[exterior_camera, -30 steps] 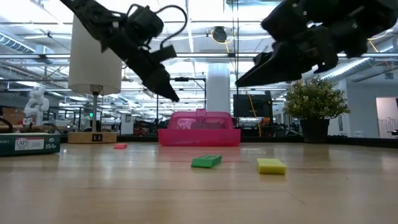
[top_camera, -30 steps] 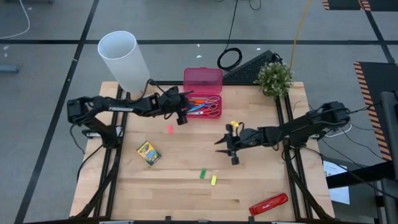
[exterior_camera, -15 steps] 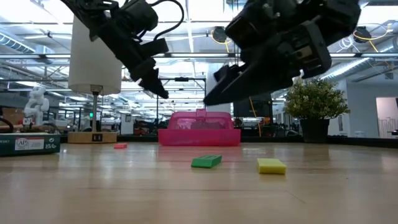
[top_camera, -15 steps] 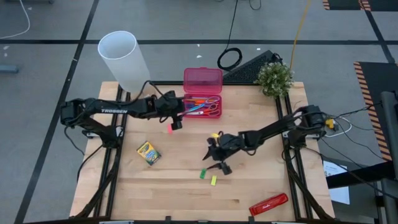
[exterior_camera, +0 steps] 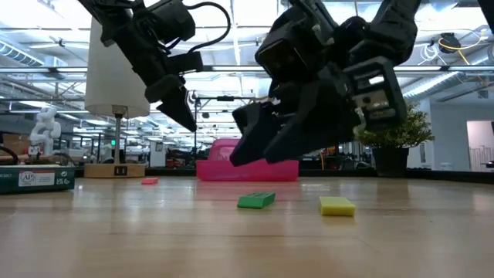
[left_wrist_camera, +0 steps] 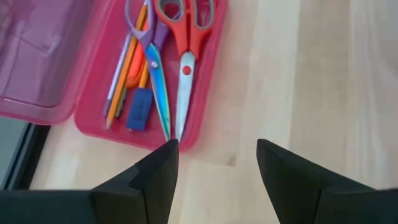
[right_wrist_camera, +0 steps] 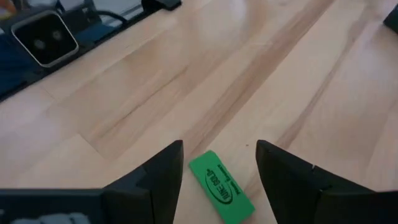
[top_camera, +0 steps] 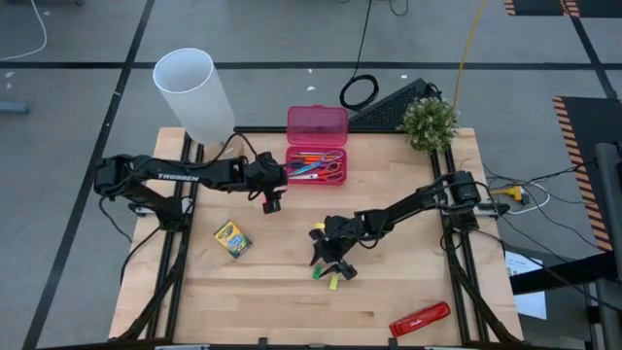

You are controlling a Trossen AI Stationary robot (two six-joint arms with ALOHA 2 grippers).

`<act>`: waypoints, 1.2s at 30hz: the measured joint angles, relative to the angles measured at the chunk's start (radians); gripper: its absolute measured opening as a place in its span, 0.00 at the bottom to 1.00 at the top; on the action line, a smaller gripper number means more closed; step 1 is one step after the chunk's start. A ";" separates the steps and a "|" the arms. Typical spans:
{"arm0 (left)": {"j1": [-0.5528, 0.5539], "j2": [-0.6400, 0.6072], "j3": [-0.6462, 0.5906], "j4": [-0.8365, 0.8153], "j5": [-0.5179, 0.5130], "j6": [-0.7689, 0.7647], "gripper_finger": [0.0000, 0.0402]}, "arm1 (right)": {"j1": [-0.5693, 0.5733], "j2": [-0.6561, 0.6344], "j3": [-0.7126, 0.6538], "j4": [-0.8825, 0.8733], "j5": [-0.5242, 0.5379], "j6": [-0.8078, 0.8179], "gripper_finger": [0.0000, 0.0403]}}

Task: Pack school essentials
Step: Put the green eraser into the red supply box

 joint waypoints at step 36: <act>-0.012 0.000 0.000 0.009 -0.008 -0.004 0.55 | -0.006 0.058 0.002 -0.058 0.042 -0.207 0.24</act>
